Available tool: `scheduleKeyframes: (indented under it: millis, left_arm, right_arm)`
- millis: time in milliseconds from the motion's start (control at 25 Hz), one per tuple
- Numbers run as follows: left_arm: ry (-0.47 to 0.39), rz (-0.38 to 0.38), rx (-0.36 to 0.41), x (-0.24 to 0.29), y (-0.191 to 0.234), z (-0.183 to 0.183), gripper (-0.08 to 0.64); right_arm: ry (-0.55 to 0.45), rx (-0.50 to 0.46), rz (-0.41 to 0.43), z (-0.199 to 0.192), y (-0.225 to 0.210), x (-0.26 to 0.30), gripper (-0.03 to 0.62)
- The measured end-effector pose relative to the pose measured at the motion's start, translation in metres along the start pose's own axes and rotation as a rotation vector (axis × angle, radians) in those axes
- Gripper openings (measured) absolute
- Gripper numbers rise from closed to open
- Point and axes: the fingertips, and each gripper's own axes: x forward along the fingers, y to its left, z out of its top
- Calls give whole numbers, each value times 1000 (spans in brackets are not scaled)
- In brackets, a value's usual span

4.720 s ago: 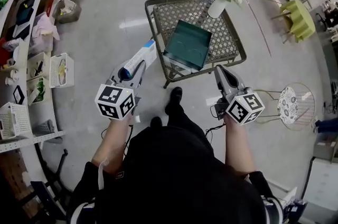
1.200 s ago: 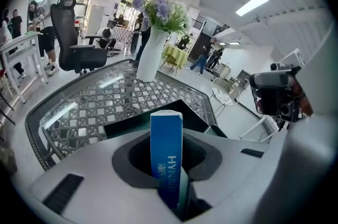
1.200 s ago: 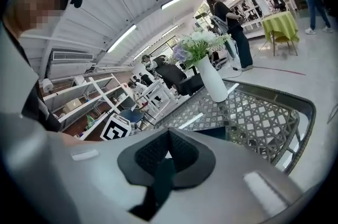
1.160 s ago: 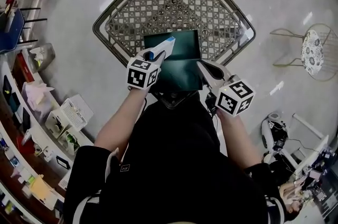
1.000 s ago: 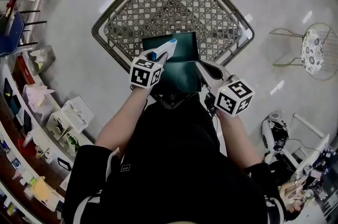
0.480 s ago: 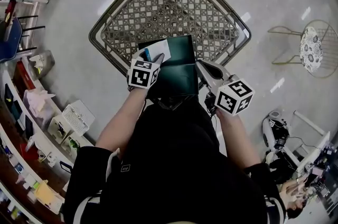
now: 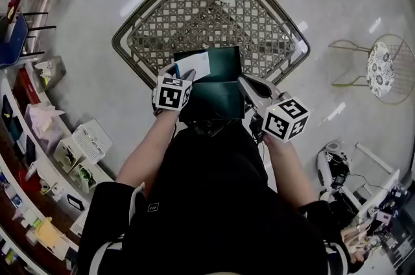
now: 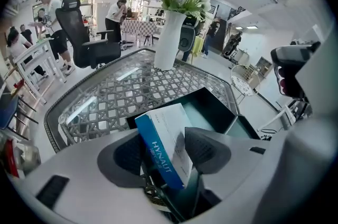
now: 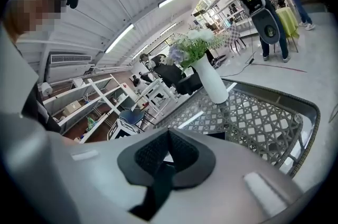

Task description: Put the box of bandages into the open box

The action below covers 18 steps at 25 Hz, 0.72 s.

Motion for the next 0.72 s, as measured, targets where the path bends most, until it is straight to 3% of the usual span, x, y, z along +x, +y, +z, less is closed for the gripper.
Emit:
scheduleKeyframes:
  millis: [240, 560, 720]
  left_arm:
    - [-16, -34, 40, 18, -16, 23, 229]
    - [-5, 1, 50, -4, 1, 18, 249]
    - [-65, 1, 58, -21, 10, 30, 251]
  right_arm:
    - [26, -16, 11, 0, 8, 2, 9]
    - [-6, -68, 17, 22, 38, -15, 9]
    - [-25, -102, 15, 29, 53, -23, 9]
